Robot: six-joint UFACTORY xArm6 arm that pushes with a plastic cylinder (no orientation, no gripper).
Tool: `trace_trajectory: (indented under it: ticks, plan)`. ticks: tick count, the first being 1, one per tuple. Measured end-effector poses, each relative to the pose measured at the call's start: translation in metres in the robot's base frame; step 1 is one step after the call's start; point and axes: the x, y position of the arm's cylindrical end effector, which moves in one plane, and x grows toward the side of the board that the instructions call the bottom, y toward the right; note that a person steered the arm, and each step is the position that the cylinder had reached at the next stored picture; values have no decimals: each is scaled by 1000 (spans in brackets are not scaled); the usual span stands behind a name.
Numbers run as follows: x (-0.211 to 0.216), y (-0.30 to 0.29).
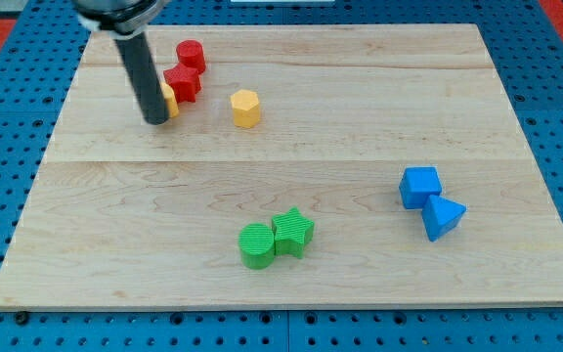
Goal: Push the yellow hexagon to the bottom right of the red star
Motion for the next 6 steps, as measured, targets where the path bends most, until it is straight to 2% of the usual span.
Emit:
trace_trajectory:
  ticks: [1,2,3,4,5,6]
  plan:
    - [-37,36]
    - [-33,53]
    - [-64,137]
    - [-26,183]
    - [28,164]
    - [19,101]
